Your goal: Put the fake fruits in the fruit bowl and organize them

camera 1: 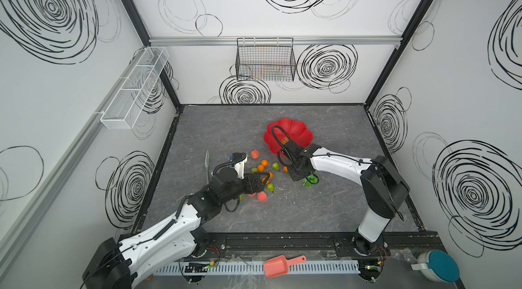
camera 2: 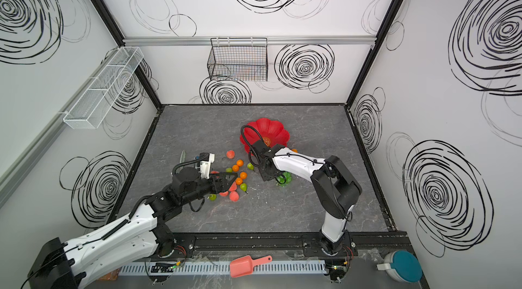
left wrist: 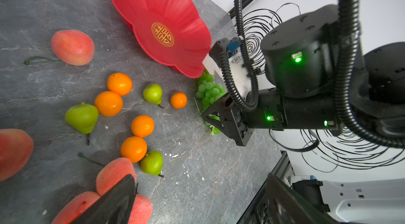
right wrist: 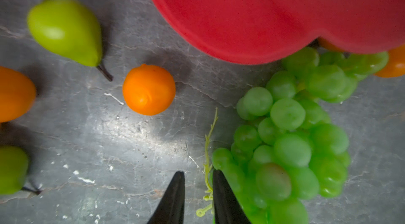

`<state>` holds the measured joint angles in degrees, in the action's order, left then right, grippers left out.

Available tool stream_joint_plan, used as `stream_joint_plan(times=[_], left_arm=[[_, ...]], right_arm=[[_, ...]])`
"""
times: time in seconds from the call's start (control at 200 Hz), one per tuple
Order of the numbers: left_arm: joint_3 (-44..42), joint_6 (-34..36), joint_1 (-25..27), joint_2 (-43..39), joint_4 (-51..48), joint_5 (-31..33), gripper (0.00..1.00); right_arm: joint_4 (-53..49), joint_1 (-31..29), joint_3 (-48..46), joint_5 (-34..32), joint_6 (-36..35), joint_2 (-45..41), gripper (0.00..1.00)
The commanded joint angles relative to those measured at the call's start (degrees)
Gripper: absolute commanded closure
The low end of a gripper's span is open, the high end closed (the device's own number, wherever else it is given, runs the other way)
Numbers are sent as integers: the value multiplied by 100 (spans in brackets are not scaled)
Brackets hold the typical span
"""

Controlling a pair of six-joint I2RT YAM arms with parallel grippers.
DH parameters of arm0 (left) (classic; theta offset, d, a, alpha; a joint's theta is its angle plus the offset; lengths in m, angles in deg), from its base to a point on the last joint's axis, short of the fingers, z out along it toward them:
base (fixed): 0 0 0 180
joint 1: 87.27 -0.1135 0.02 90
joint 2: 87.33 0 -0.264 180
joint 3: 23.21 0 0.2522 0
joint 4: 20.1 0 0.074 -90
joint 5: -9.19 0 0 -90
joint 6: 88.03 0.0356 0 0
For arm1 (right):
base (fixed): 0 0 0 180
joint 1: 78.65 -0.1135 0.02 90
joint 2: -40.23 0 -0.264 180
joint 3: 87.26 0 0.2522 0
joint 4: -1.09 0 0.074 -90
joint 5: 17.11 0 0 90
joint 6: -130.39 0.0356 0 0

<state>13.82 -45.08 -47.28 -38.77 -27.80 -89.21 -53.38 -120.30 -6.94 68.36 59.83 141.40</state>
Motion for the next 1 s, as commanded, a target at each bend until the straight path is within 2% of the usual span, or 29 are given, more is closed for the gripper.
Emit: stream_joint_plan(times=[0.0,0.67,0.996], left_arm=[[-50,-79,-60,-67,247,-113,4],[-64,-77,-61,-65,275,-122,4],[-106,-85,-62,-118,273,-100,4]], right_arm=[[-219,59,122,-134,-43,146,71],[-171,210,93,-65,-156,645,71],[-190,210,35,-108,-148,720,84]])
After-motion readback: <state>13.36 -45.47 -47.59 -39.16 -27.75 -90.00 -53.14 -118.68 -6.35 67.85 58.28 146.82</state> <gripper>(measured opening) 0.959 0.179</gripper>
